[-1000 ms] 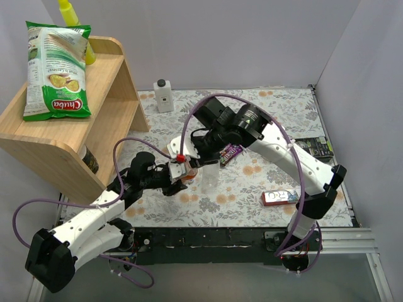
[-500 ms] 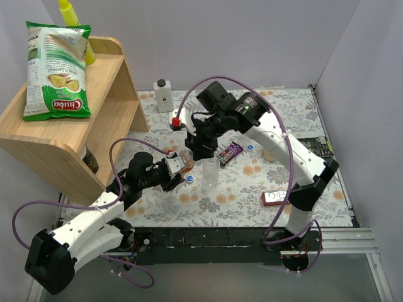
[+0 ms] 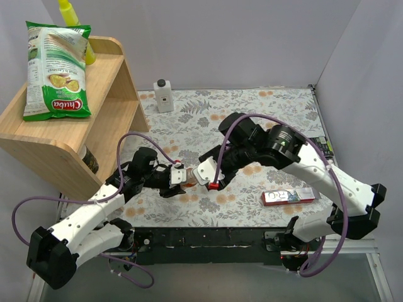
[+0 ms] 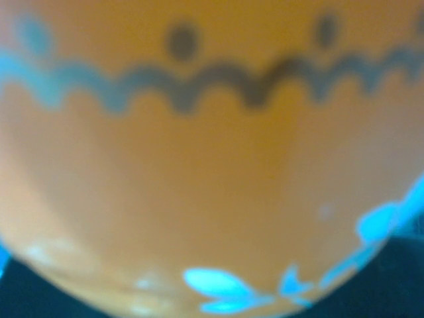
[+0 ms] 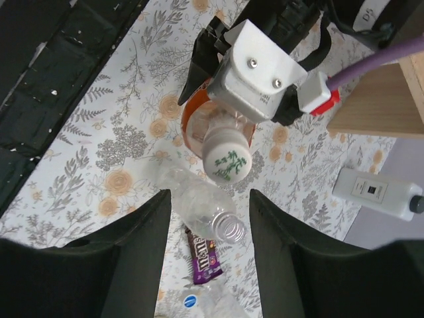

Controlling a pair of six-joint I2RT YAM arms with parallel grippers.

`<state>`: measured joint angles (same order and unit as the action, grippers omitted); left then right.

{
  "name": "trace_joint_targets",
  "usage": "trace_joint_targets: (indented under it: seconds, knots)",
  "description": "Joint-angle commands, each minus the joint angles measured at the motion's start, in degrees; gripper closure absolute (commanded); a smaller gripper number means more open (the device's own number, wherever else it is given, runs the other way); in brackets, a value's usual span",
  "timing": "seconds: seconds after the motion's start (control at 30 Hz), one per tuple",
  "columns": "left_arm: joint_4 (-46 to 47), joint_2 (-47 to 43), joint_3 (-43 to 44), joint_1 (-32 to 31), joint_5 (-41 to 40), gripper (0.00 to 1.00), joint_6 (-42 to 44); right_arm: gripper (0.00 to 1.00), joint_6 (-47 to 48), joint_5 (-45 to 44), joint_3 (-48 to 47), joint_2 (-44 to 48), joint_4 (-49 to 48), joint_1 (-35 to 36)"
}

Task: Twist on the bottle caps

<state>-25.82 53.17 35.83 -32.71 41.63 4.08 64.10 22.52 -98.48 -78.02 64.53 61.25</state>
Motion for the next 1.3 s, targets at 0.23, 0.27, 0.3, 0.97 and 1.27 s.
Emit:
trace_joint_targets:
  seconds: [0.23, 0.27, 0.3, 0.97, 1.27]
  knots:
    - [-3.80, 0.97, 3.63, 0.01, 4.16, 1.00, 4.45, 0.46, 9.55, 1.91, 0.39, -3.54, -4.68, 2.91]
    - [-3.97, 0.71, 3.63, 0.01, 4.25, 1.00, 4.36, 0.48, 9.82, 1.91, 0.22, -3.72, -4.16, 2.91]
    - [-3.97, 0.71, 3.63, 0.01, 4.34, 1.00, 4.36, 0.53, 10.34, 1.91, -0.22, -4.24, -3.80, 2.91]
    - [19.94, -3.16, -0.07, -1.48, -25.36, 1.00, -18.58, 0.90, -45.01, 6.54, -27.57, -27.11, 4.04, -5.35]
    - [5.89, -4.73, -0.15, -1.48, -15.63, 1.00, -13.67, 0.37, -20.54, -0.99, -21.55, -16.77, 6.66, -5.53]
